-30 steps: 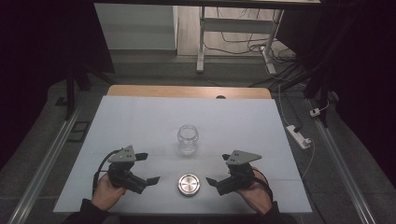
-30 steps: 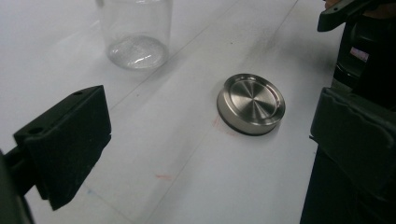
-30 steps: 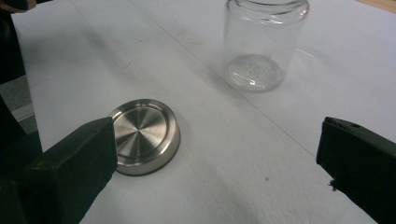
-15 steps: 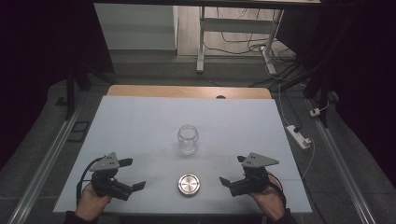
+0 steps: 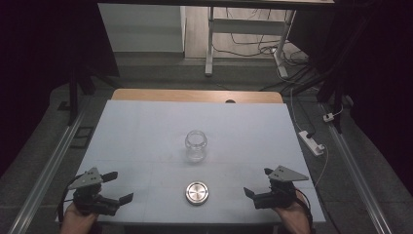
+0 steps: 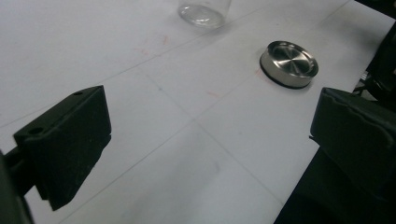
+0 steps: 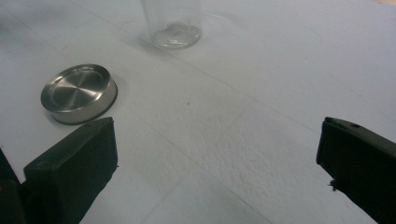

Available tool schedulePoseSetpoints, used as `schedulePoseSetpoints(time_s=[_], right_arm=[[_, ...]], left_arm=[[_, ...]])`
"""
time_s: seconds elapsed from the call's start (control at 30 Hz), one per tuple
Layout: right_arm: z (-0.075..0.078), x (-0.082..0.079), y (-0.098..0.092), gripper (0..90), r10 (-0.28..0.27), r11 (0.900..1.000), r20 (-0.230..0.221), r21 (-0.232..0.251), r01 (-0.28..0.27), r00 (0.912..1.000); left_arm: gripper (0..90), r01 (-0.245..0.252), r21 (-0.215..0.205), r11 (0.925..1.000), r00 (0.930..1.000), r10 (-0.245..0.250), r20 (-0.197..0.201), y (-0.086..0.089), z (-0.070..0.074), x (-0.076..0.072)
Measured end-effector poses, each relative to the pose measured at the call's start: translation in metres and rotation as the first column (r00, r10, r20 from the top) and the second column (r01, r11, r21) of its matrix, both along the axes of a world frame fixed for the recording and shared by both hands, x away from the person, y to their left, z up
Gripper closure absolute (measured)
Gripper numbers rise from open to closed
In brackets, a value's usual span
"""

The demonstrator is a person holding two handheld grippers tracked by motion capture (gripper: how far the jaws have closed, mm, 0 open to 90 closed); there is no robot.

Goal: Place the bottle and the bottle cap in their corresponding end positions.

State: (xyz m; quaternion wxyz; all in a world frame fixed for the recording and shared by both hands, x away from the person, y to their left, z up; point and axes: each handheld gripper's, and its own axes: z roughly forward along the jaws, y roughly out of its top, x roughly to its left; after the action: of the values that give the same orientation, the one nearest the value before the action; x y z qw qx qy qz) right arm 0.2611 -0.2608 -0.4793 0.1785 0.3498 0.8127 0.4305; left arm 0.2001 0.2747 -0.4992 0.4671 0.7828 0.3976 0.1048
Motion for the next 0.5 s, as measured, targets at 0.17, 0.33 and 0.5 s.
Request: schedulePoseSetpoints(time_s=[0.17, 0.33, 0.5], right_arm=[[-0.002, -0.005, -0.012, 0.0, -0.039, 0.999, -0.006, -0.004, 0.039, 0.9992], [-0.005, -0.011, -0.022, 0.0, -0.070, 0.997, -0.016, -0.009, 0.070, 0.9974], [-0.007, -0.016, -0.030, 0.0, -0.103, 0.995, -0.024, -0.016, 0.103, 0.9944]], left_arm=[[0.0, -0.034, 0.004, 0.9994, 0.9994, 0.034, -0.006, 0.009, -0.004, -0.006], [0.0, -0.054, 0.021, 0.9983, 0.9984, 0.055, -0.014, 0.014, -0.008, -0.011], [0.0, -0.071, 0.047, 0.9964, 0.9972, 0.072, -0.020, 0.015, -0.012, -0.015]])
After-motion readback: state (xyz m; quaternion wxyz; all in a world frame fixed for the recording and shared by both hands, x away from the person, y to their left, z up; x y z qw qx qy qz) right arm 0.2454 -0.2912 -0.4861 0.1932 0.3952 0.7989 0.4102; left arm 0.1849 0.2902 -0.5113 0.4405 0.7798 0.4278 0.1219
